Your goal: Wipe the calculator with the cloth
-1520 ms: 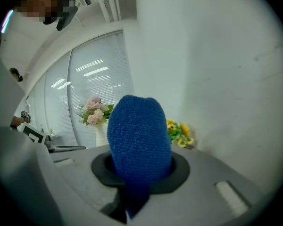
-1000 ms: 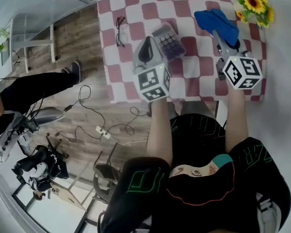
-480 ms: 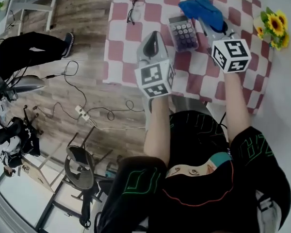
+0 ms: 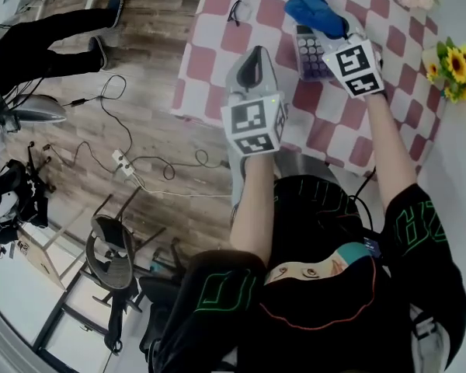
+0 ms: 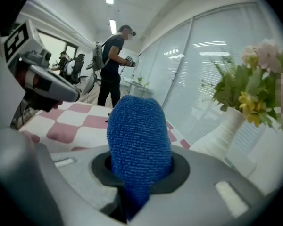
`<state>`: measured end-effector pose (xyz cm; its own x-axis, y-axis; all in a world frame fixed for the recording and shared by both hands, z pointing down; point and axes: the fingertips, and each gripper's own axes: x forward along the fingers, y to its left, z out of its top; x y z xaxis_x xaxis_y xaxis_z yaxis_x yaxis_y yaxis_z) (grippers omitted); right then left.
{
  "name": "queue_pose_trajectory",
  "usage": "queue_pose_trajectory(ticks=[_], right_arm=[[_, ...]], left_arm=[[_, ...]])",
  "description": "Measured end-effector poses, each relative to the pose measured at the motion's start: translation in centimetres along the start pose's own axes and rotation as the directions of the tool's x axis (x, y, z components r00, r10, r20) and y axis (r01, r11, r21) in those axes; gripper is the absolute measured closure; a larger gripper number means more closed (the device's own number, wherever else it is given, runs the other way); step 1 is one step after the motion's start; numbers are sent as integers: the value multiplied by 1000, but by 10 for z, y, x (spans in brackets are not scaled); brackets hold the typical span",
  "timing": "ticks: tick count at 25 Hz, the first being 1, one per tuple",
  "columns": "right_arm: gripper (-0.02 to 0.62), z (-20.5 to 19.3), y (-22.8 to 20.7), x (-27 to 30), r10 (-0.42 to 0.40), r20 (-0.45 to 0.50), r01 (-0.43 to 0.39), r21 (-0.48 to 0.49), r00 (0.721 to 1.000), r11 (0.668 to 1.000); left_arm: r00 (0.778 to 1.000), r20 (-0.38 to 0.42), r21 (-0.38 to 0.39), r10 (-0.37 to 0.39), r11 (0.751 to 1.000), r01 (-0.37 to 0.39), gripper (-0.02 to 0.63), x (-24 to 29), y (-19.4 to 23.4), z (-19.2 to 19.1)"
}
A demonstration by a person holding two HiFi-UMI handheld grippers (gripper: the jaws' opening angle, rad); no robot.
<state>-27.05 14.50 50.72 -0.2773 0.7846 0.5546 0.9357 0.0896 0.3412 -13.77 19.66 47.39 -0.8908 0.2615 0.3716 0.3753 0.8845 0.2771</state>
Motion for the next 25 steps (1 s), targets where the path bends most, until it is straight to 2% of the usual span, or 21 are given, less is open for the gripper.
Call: queue_pose_trajectory(ticks=[4,11,25], right_arm=[[503,-11,26,8,80,-74,-90,-157,994,983],[502,-24,52,-4,130,-109,-154,-253,986,955],[499,-37,75,-31,148,-70,-160,-240,987,957]], left_arm=[[1000,3,-4,4,1000,-4,595,-2,0,-1],[1000,-7,3,-3,1000,3,595,-2,-11,-8],[1000,-12,19,11,1000,-11,595,-5,-25,-14]])
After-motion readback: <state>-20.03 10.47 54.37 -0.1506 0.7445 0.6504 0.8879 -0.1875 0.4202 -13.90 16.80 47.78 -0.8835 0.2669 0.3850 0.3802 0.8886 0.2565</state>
